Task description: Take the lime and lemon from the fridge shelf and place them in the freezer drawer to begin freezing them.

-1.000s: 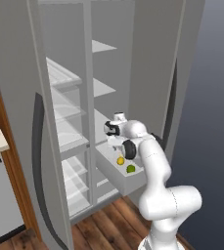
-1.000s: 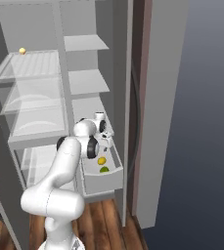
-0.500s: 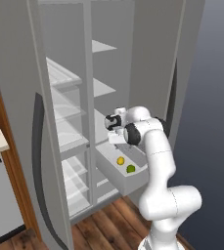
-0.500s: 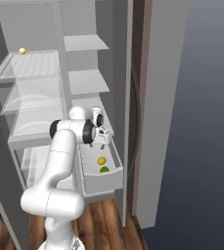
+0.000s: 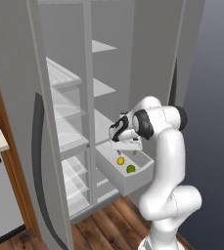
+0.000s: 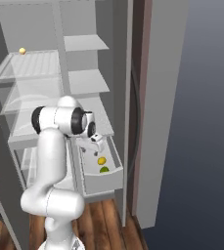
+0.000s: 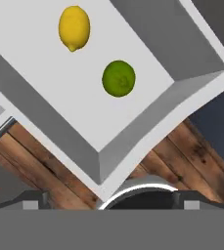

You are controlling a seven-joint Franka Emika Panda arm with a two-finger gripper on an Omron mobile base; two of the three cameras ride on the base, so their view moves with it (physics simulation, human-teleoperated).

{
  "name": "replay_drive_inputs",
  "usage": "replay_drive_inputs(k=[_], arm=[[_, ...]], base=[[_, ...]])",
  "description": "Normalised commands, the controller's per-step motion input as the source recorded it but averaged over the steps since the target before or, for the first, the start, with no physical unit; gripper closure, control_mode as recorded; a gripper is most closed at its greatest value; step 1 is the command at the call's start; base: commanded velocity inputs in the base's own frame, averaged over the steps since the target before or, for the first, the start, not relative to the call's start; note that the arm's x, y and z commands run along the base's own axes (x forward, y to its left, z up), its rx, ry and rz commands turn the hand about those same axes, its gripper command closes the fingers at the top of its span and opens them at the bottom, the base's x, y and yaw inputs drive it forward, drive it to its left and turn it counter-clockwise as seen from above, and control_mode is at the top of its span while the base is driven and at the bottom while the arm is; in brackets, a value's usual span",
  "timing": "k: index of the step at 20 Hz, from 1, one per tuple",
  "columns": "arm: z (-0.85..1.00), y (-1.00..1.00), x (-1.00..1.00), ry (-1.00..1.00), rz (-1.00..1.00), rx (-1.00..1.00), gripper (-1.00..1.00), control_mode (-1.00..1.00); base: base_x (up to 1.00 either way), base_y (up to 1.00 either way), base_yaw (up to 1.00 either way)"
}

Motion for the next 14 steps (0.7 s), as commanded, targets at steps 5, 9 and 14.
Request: replay_drive_inputs(k=[5,9,14], arm=[[0.22,0.04,-0.68,-0.34,-0.02,0.02,-1.00,-1.00],[0.00,0.00,0.00,0.00,0.00,-0.01,-1.00,-1.00],[0.00,0.00,0.00,0.00,0.00,0.00,-1.00,-1.00]], base=[[0.00,0.00,0.00],[0.00,0.00,0.00],[0.00,0.00,0.00]])
